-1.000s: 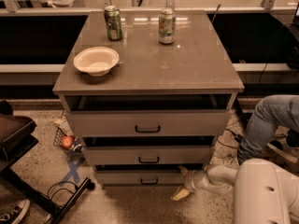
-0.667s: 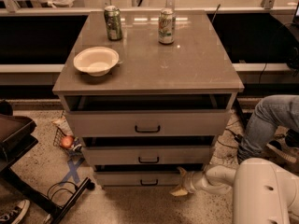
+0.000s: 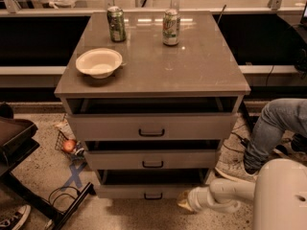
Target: Open bottom drawer
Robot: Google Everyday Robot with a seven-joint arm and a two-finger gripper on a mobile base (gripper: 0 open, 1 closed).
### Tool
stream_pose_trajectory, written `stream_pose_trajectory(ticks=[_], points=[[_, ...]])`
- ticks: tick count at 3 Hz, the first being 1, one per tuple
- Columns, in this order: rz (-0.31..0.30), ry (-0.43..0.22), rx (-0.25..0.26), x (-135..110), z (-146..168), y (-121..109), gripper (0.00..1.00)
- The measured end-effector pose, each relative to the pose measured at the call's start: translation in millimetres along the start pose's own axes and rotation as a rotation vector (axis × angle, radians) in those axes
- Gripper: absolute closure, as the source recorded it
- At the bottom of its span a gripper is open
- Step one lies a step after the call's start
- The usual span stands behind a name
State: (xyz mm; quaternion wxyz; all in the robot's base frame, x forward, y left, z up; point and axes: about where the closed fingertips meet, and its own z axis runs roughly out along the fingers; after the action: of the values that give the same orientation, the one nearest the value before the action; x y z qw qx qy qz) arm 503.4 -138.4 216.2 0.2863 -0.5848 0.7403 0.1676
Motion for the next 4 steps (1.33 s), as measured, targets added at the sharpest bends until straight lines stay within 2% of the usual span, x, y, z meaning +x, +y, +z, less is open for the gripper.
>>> stream_pose_trajectory(ticks=[1, 2, 3, 4], points=[[0.029, 0.035, -0.044, 13, -9, 51, 1.00], [0.029, 0.033, -0.058, 12, -7, 59, 0.82], [-0.003, -0.004, -0.038, 0, -6, 40, 0.59], [-0.073, -0.046, 0.013, -26, -16, 4, 0.36]])
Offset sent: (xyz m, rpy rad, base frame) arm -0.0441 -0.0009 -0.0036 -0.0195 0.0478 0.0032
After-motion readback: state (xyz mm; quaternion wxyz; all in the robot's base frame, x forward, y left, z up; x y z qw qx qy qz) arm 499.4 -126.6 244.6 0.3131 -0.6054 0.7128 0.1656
